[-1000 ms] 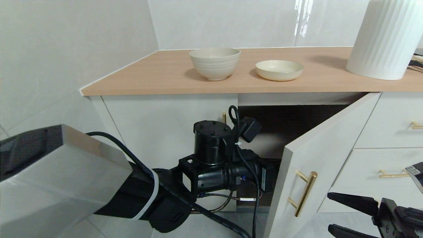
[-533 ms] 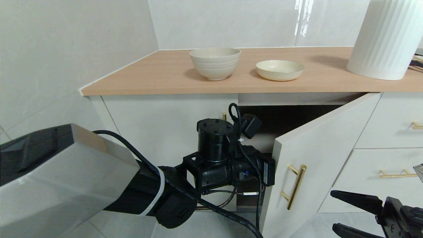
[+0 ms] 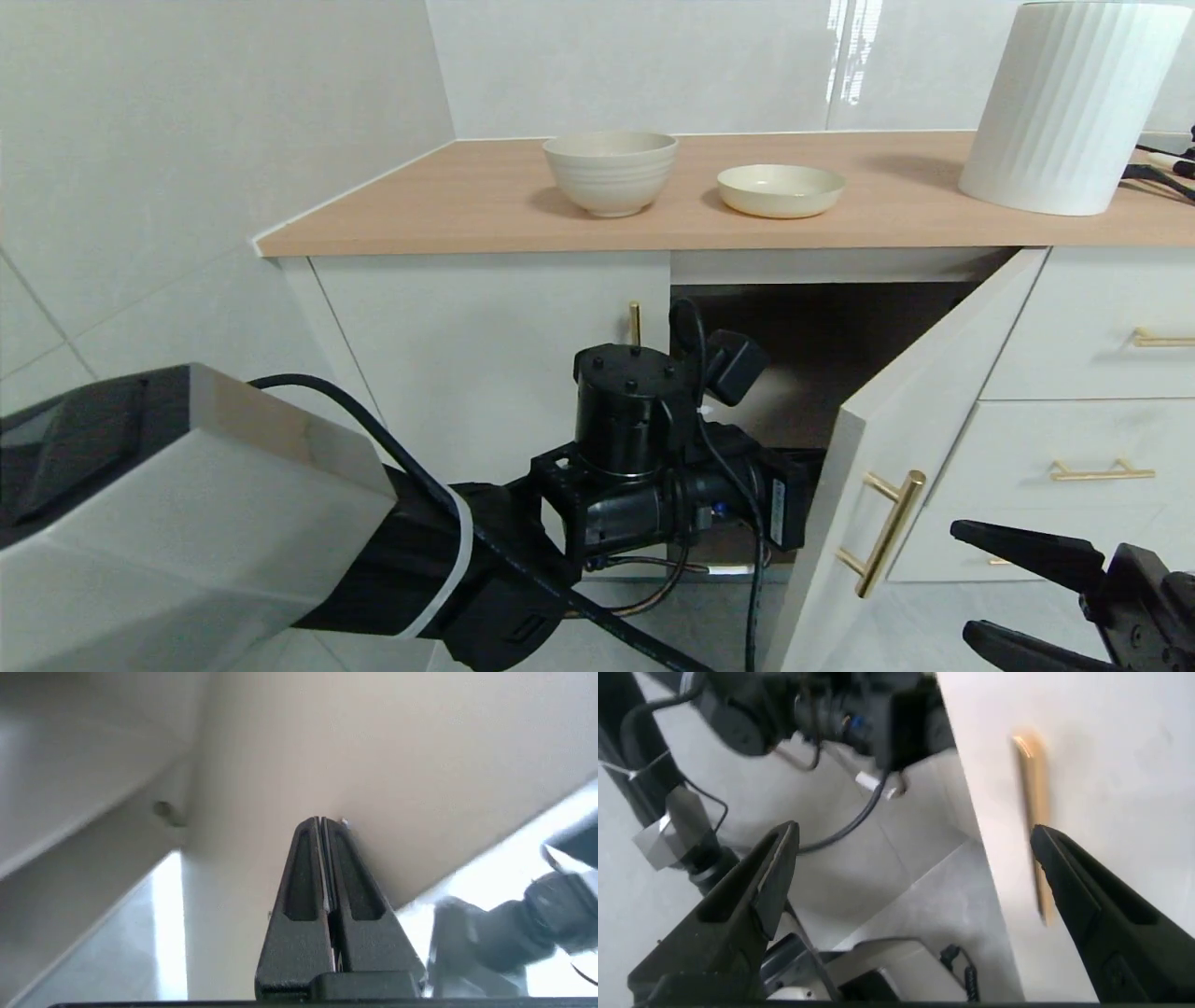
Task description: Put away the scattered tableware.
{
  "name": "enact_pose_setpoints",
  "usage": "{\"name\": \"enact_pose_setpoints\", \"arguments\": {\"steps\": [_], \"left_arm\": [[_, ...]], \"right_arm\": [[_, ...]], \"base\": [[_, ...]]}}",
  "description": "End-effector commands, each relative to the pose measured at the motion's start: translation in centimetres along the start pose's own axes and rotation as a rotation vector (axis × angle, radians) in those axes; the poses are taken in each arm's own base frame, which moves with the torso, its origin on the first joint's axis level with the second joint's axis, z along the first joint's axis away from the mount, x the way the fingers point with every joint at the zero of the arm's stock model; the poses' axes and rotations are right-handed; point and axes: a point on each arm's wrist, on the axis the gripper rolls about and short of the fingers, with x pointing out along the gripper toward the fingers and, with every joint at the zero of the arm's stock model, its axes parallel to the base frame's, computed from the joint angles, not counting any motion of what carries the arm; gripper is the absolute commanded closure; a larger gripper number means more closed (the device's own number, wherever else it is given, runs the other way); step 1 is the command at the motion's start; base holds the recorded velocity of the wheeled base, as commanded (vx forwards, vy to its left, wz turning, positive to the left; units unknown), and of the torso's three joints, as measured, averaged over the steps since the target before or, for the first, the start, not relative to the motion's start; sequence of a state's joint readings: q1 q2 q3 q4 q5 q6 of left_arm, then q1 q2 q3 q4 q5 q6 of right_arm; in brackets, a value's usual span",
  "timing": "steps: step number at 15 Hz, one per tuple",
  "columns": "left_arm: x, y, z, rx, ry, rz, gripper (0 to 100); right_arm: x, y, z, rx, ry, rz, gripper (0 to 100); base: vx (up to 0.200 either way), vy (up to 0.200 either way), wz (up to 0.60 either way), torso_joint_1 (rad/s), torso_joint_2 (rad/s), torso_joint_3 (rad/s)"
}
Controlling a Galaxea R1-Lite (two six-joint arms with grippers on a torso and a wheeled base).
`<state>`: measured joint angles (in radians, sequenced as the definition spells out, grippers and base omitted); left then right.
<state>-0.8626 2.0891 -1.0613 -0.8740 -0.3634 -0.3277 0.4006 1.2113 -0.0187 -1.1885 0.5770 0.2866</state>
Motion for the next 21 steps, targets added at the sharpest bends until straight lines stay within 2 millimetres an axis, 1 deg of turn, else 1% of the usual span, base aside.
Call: {"name": "enact_pose_setpoints", "arguments": {"steps": [1,5,8,9,10,11,12,15,17,18,21], "left_arm": [[0.0,0.2,0.0,-0.002,-0.001,0.006,100],[0.1,0.0,-0.3,-0.003,0.007,0.003,100],[0.1,-0.1,-0.2,-0.002,0.001,0.014,100],[0.1,-0.1,-0.2,-0.002,0.001,0.014,100],[0.2,-0.3,-0.2,-0.001,0.002,0.014,100],[0.3,-0.3,-0.2,-0.006,0.013,0.02,100],[0.4,-0.3,-0.3,-0.009,0.022,0.029,100],[0.9,-0.3,-0.2,-0.007,0.011,0.05,100],[1.3,-0.1,-0.4,-0.008,0.016,0.05,100],[1.4,-0.1,-0.5,-0.008,0.018,0.049,100],[1.5,-0.8,-0.6,-0.004,0.021,0.034,100]], "right_arm": [[-0.1,0.0,0.3,-0.01,-0.018,-0.01,0],[-0.6,0.4,1.2,-0.031,-0.051,-0.006,0],[-1.9,2.0,3.3,-0.029,-0.049,-0.009,0],[-1.9,2.0,3.3,-0.029,-0.049,-0.009,0],[-4.1,4.3,5.7,-0.002,0.002,-0.022,0],[-5.0,5.2,6.6,0.012,0.023,-0.033,0],[-5.5,5.7,7.1,0.007,0.021,-0.029,0],[-5.7,5.9,7.2,-0.001,0.01,-0.026,0],[-5.7,5.9,7.2,-0.001,0.011,-0.024,0],[-5.7,5.9,7.2,-0.002,0.01,-0.024,0],[-5.7,5.9,7.2,-0.001,0.012,-0.021,0]], "base": [[0.0,0.0,0.0,0.0,0.0,0.0],[0.0,0.0,0.0,0.0,0.0,0.0],[0.0,0.0,0.0,0.0,0.0,0.0],[0.0,0.0,0.0,0.0,0.0,0.0],[0.0,0.0,0.0,0.0,0.0,0.0],[0.0,0.0,0.0,0.0,0.0,0.0],[0.0,0.0,0.0,0.0,0.0,0.0],[0.0,0.0,0.0,0.0,0.0,0.0],[-0.2,0.0,0.0,0.002,0.0,0.0],[0.0,0.0,0.0,0.0,0.0,0.0],[0.0,0.0,0.0,0.0,0.0,0.0]]}}
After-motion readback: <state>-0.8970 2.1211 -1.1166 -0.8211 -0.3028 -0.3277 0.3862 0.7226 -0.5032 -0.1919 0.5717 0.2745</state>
